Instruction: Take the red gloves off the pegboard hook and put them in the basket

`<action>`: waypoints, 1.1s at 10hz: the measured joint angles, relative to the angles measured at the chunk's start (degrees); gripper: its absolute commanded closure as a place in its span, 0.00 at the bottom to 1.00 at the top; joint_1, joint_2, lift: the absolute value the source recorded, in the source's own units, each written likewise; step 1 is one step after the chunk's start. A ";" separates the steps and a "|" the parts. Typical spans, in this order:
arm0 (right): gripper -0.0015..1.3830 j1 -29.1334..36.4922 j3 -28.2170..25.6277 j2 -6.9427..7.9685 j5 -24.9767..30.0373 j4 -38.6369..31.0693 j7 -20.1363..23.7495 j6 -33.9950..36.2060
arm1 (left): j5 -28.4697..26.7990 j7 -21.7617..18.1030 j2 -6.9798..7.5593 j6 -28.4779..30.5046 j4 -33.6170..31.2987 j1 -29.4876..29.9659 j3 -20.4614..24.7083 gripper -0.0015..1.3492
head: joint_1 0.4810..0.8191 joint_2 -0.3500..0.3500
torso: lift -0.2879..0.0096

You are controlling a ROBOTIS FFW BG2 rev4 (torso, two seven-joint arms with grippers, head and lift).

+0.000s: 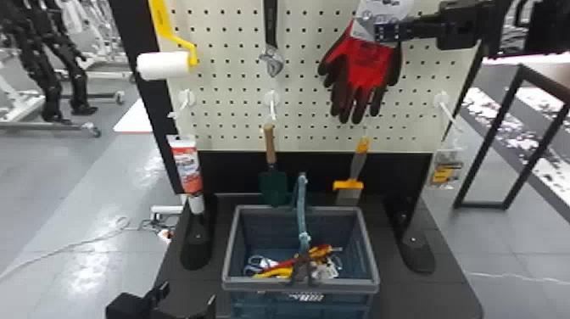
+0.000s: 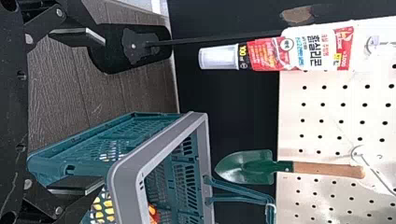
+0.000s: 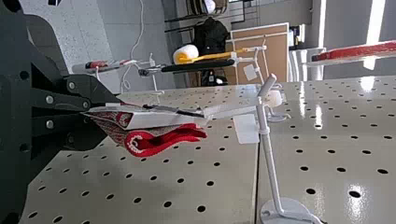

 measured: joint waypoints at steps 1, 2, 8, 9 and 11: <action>0.94 0.05 -0.01 0.00 -0.06 0.00 0.00 0.00 | 0.00 0.00 0.00 0.00 0.00 0.00 0.00 0.18 | 0.20 0.50 | 0.63; 0.94 0.20 -0.08 0.00 -0.22 0.00 0.00 0.00 | 0.00 -0.01 0.00 0.00 0.00 0.00 -0.04 0.18 | 0.20 0.50 | 0.63; 0.94 0.29 -0.16 0.00 -0.51 -0.13 0.11 0.00 | 0.02 -0.01 0.00 0.08 0.00 -0.01 -0.08 0.18 | 0.20 0.50 | 0.63; 0.94 0.47 -0.24 -0.21 -0.56 -0.62 0.26 0.00 | 0.14 -0.01 0.00 0.06 -0.03 0.04 -0.04 0.18 | 0.20 0.50 | 0.63; 0.94 1.30 -1.26 -1.39 1.07 -3.99 0.19 1.30 | 0.35 -0.01 0.00 0.02 -0.09 0.21 0.04 0.18 | 0.20 0.50 | 0.63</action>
